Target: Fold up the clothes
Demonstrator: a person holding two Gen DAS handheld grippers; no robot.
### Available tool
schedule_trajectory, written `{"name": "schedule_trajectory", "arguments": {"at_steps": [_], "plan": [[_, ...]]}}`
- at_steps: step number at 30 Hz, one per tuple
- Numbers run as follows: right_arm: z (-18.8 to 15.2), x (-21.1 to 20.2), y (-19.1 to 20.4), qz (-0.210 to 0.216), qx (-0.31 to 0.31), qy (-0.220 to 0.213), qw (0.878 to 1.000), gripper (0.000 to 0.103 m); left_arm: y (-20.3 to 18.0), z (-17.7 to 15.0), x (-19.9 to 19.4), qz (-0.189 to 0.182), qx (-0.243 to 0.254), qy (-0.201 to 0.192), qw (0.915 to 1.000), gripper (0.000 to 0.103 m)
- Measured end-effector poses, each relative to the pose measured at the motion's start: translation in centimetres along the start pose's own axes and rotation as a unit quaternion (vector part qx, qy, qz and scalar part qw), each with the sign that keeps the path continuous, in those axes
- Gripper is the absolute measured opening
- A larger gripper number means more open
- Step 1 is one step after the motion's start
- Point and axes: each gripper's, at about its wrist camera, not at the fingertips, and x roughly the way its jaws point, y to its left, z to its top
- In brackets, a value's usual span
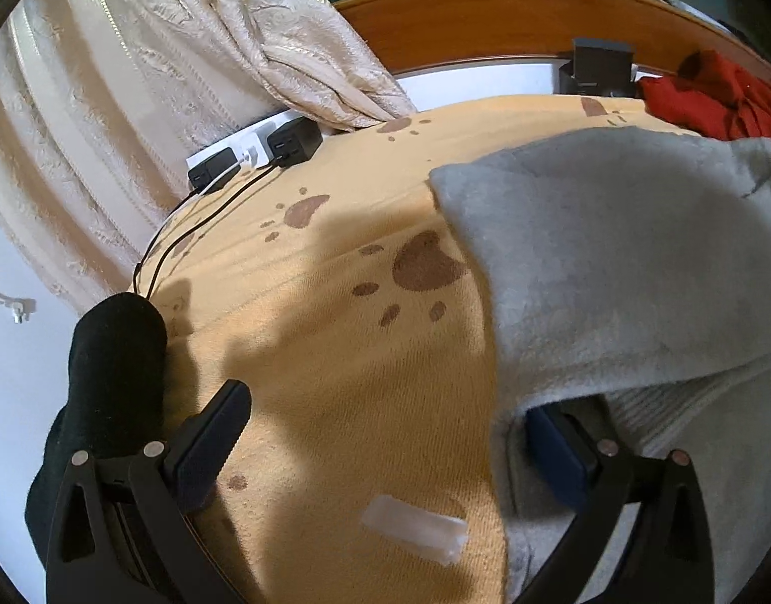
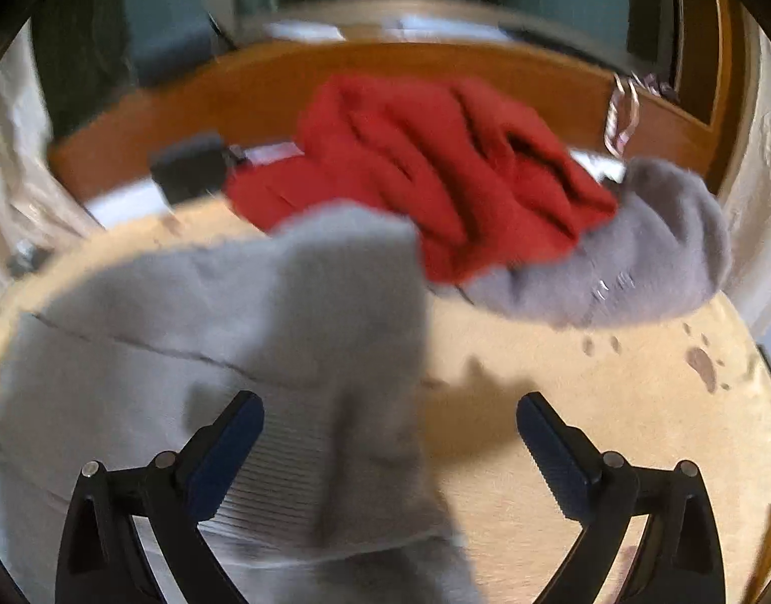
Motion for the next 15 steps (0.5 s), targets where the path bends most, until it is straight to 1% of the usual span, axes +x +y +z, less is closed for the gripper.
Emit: {"name": "schedule_trajectory", "arguments": {"at_steps": [1, 3, 4, 6, 7, 10, 12, 15], "plan": [[0.0, -0.2, 0.4, 0.014, -0.004, -0.005, 1.000, 0.102, 0.0, 0.0, -0.2, -0.002, -0.003, -0.002, 1.0000, 0.103], [-0.2, 0.0, 1.6, 0.034, -0.024, 0.003, 0.999, 0.102, 0.0, 0.0, -0.6, -0.003, -0.005, -0.007, 1.0000, 0.103], [-0.5, 0.7, 2.1, 0.036, -0.037, 0.019, 0.998, 0.102, 0.0, 0.1, -0.8, -0.001, -0.004, -0.010, 0.9999, 0.103], [-1.0, 2.4, 2.9, 0.025, -0.061, 0.062, 0.996, 0.102, 0.0, 0.1, -1.2, 0.001, -0.004, -0.015, 0.9999, 0.103], [-1.2, 3.1, 3.2, 0.021, -0.070, 0.077, 0.994, 0.102, -0.1, 0.2, -1.3, 0.002, -0.003, -0.017, 0.9999, 0.103], [-1.1, 3.2, 3.0, 0.018, -0.075, 0.084, 0.994, 0.102, -0.2, 0.3, -1.8, 0.005, -0.003, -0.023, 0.9997, 0.103], [-1.1, 3.4, 2.6, 0.030, -0.069, 0.086, 0.993, 0.102, -0.2, 0.5, -2.3, 0.005, -0.005, -0.031, 0.9995, 0.103], [-1.1, 3.6, 2.5, 0.032, -0.070, 0.087, 0.993, 0.102, 0.1, 0.7, -3.3, 0.001, -0.013, -0.043, 0.9990, 0.103]]}}
